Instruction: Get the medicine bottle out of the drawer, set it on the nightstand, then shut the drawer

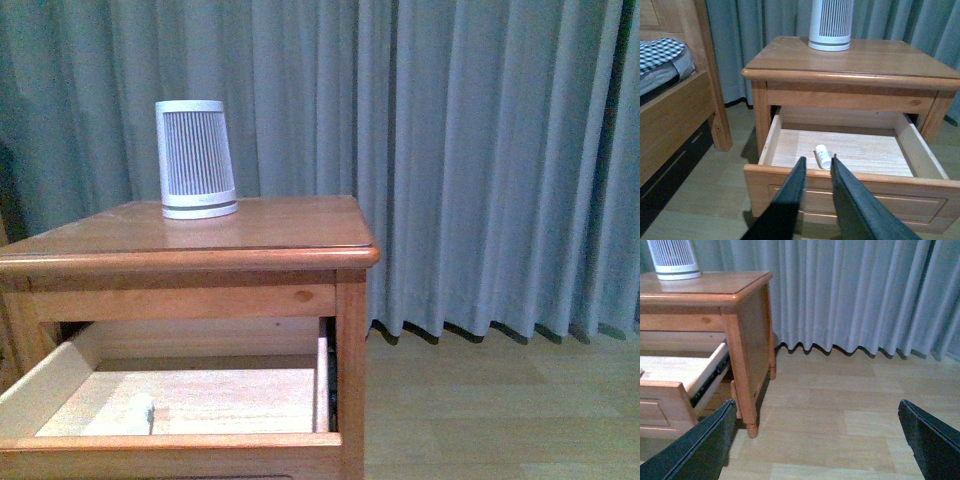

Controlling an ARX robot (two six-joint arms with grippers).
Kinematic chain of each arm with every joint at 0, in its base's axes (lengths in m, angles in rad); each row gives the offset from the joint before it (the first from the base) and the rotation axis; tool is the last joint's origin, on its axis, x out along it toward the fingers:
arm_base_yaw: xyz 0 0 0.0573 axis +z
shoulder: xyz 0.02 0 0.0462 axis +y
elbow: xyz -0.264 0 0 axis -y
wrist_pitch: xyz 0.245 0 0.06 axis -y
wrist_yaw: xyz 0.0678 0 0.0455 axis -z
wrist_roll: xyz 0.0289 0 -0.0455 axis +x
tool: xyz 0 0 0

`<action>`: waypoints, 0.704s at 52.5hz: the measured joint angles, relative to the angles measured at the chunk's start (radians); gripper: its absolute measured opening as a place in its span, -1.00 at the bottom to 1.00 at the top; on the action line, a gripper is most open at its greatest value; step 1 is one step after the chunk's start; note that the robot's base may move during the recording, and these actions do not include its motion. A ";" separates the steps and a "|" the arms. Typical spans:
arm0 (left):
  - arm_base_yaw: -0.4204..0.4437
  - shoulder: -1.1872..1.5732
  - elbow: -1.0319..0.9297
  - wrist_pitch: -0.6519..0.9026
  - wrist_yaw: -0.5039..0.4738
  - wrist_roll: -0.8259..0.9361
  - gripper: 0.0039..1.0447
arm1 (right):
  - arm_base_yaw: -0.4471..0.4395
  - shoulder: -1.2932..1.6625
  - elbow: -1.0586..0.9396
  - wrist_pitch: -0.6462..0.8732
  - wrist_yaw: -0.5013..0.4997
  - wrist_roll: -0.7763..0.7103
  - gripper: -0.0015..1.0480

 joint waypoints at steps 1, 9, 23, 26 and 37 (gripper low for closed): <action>0.000 -0.004 -0.003 0.001 0.001 0.000 -0.85 | 0.000 0.000 0.000 0.000 0.000 0.000 0.87; 0.000 -0.056 -0.055 0.004 -0.002 0.002 -0.95 | 0.000 0.000 0.000 0.000 -0.001 0.000 0.87; 0.000 -0.137 -0.117 -0.012 -0.010 0.002 -0.95 | 0.000 0.000 0.000 0.000 -0.010 0.000 0.87; 0.000 -0.152 -0.125 -0.018 -0.005 0.002 -0.95 | 0.000 -0.001 0.000 0.000 -0.010 0.000 0.87; -0.001 -0.203 -0.145 -0.044 -0.003 0.002 -0.95 | -0.056 0.418 0.195 0.073 -0.399 0.111 0.87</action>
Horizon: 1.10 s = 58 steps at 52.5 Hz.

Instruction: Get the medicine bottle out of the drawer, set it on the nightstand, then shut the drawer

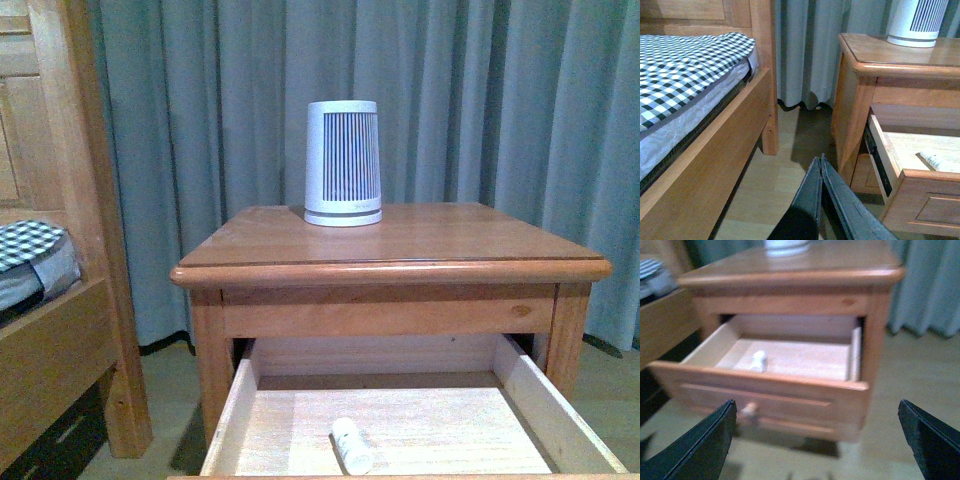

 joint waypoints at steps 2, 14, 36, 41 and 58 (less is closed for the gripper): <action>0.000 -0.008 -0.003 -0.003 0.000 0.000 -0.95 | 0.023 0.089 0.055 0.051 0.013 -0.003 0.87; -0.001 -0.204 -0.047 -0.166 0.000 0.000 -0.95 | 0.214 0.858 0.564 0.246 0.232 -0.093 0.87; 0.000 -0.216 -0.047 -0.167 0.000 0.000 -0.39 | 0.399 1.719 1.136 0.073 0.414 -0.128 0.87; 0.000 -0.216 -0.047 -0.167 0.000 0.000 -0.09 | 0.414 1.820 1.228 0.038 0.431 -0.134 0.87; 0.000 -0.216 -0.047 -0.167 0.000 0.000 0.83 | 0.445 1.978 1.386 -0.032 0.440 -0.122 0.87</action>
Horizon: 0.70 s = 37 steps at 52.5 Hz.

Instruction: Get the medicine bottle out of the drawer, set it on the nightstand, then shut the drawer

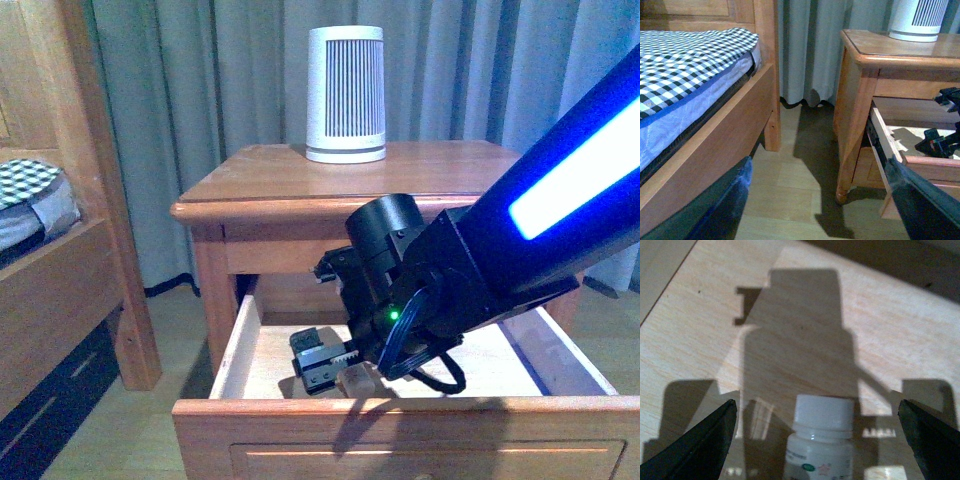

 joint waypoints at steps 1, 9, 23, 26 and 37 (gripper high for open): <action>0.000 0.000 0.000 0.000 0.000 0.000 0.89 | 0.003 0.006 0.003 -0.007 0.000 0.008 0.83; 0.000 0.000 0.000 0.000 0.000 0.002 0.87 | 0.025 0.011 0.009 -0.029 0.003 0.024 0.42; 0.000 0.000 0.000 0.000 0.000 0.002 0.88 | 0.021 -0.013 -0.032 -0.005 -0.018 0.055 -0.30; 0.000 0.000 0.000 0.000 0.000 0.002 0.88 | 0.017 -0.027 -0.056 0.011 -0.029 0.056 -0.39; 0.000 0.000 0.000 0.000 0.000 0.003 0.88 | -0.016 -0.175 -0.215 0.106 -0.085 0.060 -0.42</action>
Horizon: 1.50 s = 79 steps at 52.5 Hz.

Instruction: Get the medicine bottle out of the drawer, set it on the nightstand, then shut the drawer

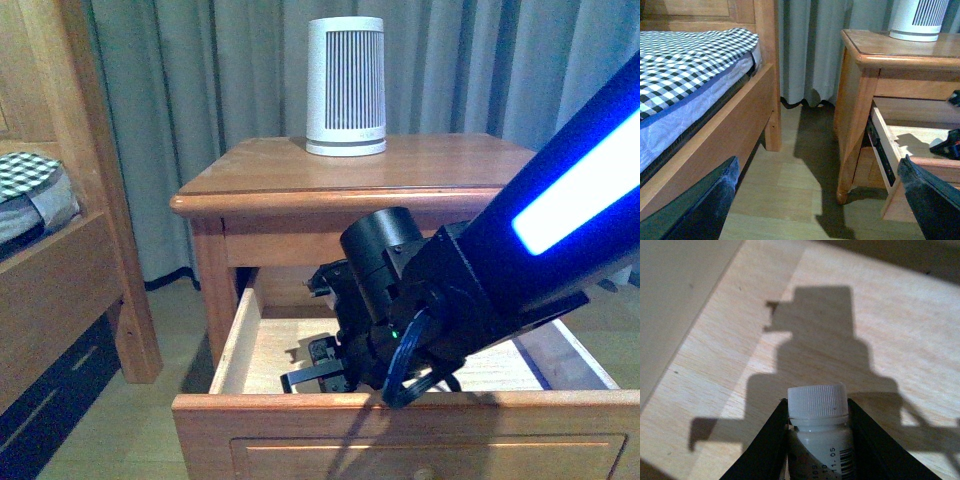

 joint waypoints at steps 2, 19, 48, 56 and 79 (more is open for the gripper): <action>0.000 0.000 0.000 0.000 0.000 0.000 0.88 | -0.008 -0.040 -0.025 0.010 -0.016 0.001 -0.42; 0.000 0.000 0.000 0.000 0.000 0.000 0.88 | -0.079 -0.407 0.012 0.014 -0.123 -0.023 -0.42; 0.000 0.000 0.000 0.000 0.000 0.000 0.88 | -0.158 0.126 0.702 -0.186 0.090 -0.188 -0.06; 0.000 0.000 0.000 0.000 0.000 0.000 0.88 | -0.156 0.019 0.596 -0.058 0.042 -0.140 0.46; 0.000 0.000 0.000 0.000 0.000 0.000 0.88 | -0.120 -0.904 -0.433 -0.005 -0.353 0.098 0.59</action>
